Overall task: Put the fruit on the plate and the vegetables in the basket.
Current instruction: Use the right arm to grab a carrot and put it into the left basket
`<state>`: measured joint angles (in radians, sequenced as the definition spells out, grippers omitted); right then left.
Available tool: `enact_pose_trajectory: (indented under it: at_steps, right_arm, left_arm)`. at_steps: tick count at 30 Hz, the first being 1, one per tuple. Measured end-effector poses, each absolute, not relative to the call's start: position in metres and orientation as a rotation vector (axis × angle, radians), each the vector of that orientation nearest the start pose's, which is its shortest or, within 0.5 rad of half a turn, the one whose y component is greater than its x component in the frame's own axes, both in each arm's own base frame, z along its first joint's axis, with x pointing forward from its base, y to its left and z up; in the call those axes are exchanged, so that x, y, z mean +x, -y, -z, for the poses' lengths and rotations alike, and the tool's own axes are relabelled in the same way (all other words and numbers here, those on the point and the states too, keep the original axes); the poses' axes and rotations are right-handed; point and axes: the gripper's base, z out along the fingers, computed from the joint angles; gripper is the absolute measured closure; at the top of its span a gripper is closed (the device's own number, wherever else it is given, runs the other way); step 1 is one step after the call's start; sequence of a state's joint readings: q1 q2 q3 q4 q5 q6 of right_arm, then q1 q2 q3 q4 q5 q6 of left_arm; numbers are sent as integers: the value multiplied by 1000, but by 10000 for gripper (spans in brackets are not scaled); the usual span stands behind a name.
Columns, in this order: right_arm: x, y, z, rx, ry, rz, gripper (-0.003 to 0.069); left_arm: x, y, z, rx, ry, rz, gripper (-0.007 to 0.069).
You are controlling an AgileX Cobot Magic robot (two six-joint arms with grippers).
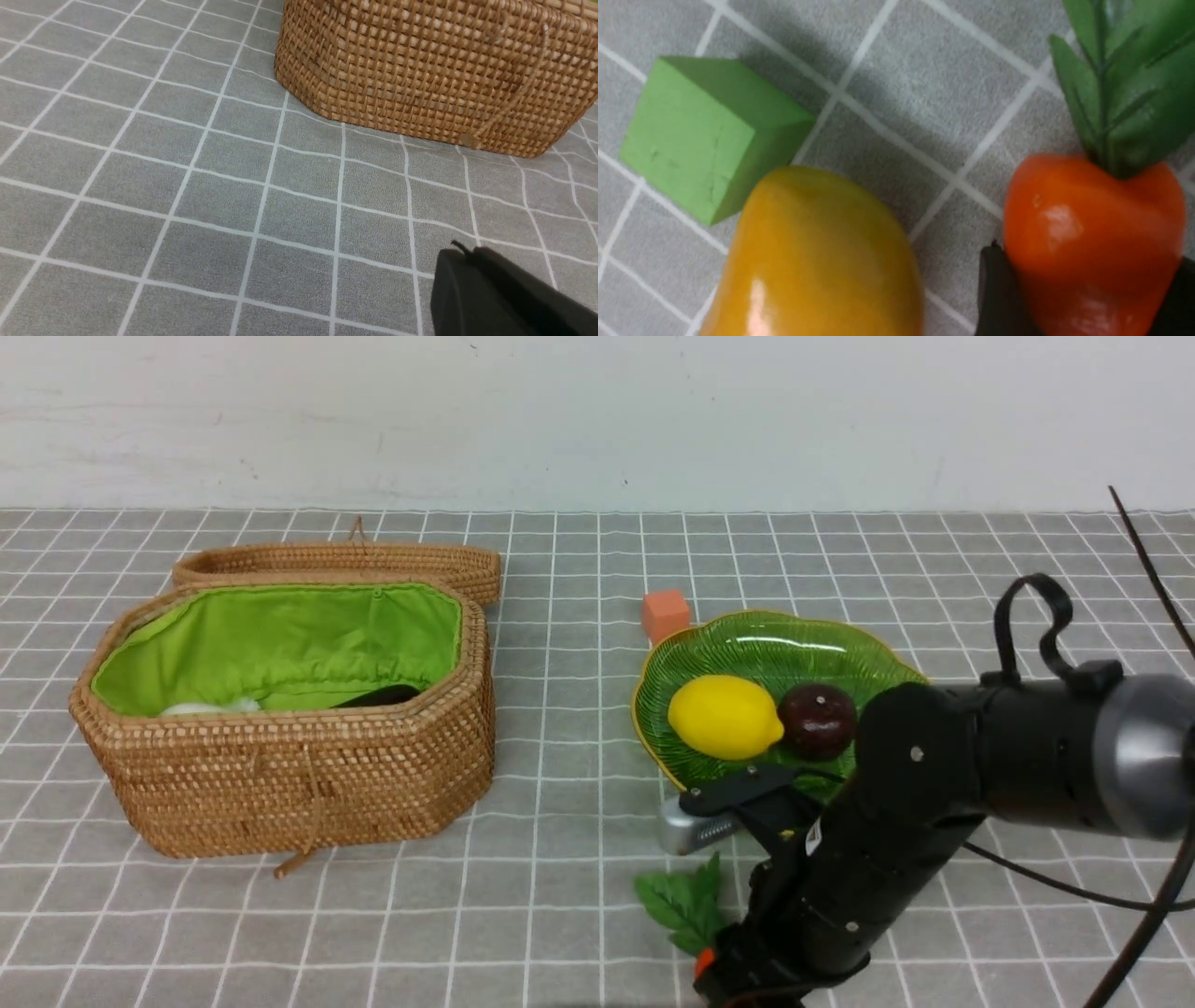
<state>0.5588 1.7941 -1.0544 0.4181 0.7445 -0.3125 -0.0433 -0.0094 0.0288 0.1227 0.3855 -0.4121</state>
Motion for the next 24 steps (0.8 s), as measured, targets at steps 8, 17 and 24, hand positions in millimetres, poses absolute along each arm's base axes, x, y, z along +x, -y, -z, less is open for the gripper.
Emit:
enact_pose_trajectory:
  at_steps: [8, 17, 24]
  right_arm:
    - [291, -204, -220, -1020, -2757, -416, 307]
    - [343, -244, -375, -942, -2029, -566, 307]
    - [368, -299, -400, -801, -1572, -779, 307]
  left_arm:
    - [52, -2, -170, -272, -1870, 190, 622]
    - [52, -2, -170, -272, -1870, 190, 612]
    - [52, -2, -170, -272, -1870, 190, 606]
